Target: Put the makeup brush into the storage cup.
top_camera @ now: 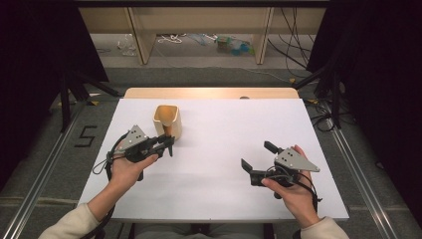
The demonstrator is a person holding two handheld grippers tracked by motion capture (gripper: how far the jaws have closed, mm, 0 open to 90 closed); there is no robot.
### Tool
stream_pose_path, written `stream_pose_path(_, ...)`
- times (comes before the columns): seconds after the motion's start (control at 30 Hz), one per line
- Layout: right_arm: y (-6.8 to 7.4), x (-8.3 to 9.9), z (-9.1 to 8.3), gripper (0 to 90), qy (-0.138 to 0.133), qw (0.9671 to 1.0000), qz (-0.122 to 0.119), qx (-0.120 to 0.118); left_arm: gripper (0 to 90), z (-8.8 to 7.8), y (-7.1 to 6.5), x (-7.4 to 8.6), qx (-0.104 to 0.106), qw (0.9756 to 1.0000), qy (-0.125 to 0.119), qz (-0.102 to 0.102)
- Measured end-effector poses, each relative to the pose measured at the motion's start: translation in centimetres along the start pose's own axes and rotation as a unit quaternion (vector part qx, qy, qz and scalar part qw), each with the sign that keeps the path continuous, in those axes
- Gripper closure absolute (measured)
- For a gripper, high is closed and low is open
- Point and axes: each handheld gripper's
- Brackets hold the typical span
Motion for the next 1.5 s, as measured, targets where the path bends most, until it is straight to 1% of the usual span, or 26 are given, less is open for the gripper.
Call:
stream_pose_path(0.03,0.0,0.0,0.0,5.2,-0.004,1.0000,0.000,0.001,74.3,0.0,0.0,0.0,0.000,1.0000,-0.001,0.000)
stream_pose_path(0.13,0.0,0.0,0.0,5.0,-0.001,1.0000,-0.001,-0.001,74.3,-0.1,0.1,-0.1,-0.003,1.0000,-0.001,-0.003)
stream_pose_path(0.17,-0.1,0.1,0.0,5.0,-0.001,1.0000,0.000,-0.003,74.3,-0.2,0.2,-0.1,-0.004,1.0000,0.000,-0.001)
stream_pose_path(0.2,-0.1,0.1,-0.1,5.0,0.001,1.0000,-0.001,0.001,74.3,-0.2,0.2,-0.1,-0.005,1.0000,-0.001,-0.001)
stream_pose_path(0.23,-0.1,0.1,-0.1,4.9,-0.001,1.0000,-0.002,0.000,74.3,-0.2,0.2,-0.1,-0.006,1.0000,-0.001,-0.003)
stream_pose_path(0.27,-0.1,0.1,-0.2,4.9,0.003,1.0000,-0.001,0.000,74.3,-0.2,0.3,-0.1,-0.007,1.0000,-0.001,-0.004)
stream_pose_path(0.3,-0.1,0.1,-0.2,4.9,0.001,1.0000,-0.001,0.002,74.3,-0.2,0.3,-0.2,-0.008,1.0000,-0.001,-0.001)
stream_pose_path(0.37,-0.1,0.1,-0.2,4.8,0.001,1.0000,0.000,0.002,74.3,-0.2,0.3,-0.2,-0.010,0.9999,-0.002,-0.006)
stream_pose_path(0.73,-0.2,0.2,-0.2,4.7,-0.005,1.0000,0.005,0.002,74.3,-0.4,0.7,-0.5,-0.021,0.9998,-0.005,-0.001)
stream_pose_path(0.77,-0.2,0.3,-0.2,4.7,-0.005,1.0000,0.005,0.002,74.3,-0.4,0.7,-0.5,-0.022,0.9997,-0.007,-0.007)
stream_pose_path(0.87,-0.3,0.2,-0.3,4.7,0.000,1.0000,0.002,0.007,74.3,-0.4,0.9,-0.6,-0.026,0.9996,-0.009,-0.007)
stream_pose_path(0.97,-0.3,0.2,-0.4,4.7,0.001,1.0000,0.002,0.007,74.3,-0.5,1.0,-0.7,-0.028,0.9995,-0.011,-0.009)
stream_pose_path(1.03,-0.3,0.2,-0.4,4.6,0.001,1.0000,0.003,0.007,74.3,-0.5,1.2,-0.8,-0.030,0.9995,-0.011,-0.003)
stream_pose_path(1.07,-0.3,0.2,-0.4,4.6,0.003,1.0000,0.002,0.008,74.3,-0.5,1.2,-0.8,-0.032,0.9994,-0.011,-0.010)
stream_pose_path(1.2,-0.3,0.2,-0.5,4.7,0.007,0.9999,0.004,0.010,74.3,-0.6,1.4,-0.9,-0.035,0.9993,-0.014,-0.007)
stream_pose_path(1.27,-0.3,0.3,-0.4,4.7,-0.001,1.0000,0.007,0.006,74.3,-0.6,1.4,-1.0,-0.038,0.9991,-0.014,-0.008)
stream_pose_path(1.4,-0.3,0.3,-0.4,4.8,0.002,0.9999,0.004,0.010,74.3,-0.5,1.6,-1.1,-0.041,0.9990,-0.016,-0.011)
stream_pose_path(1.43,-0.3,0.2,-0.5,4.7,0.008,0.9999,0.004,0.007,74.3,-0.5,1.6,-1.1,-0.042,0.9989,-0.016,-0.011)
stream_pose_path(1.5,-0.3,0.2,-0.5,4.8,0.009,0.9999,0.002,0.009,74.3,-0.5,1.8,-1.1,-0.043,0.9989,-0.017,-0.008)
Point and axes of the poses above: each handheld gripper's, and its own axes: z roughly forward along the jaws, x roughly out of its underside, y roughly to its left, and after that the axes turned 3 degrees about x, right-handed
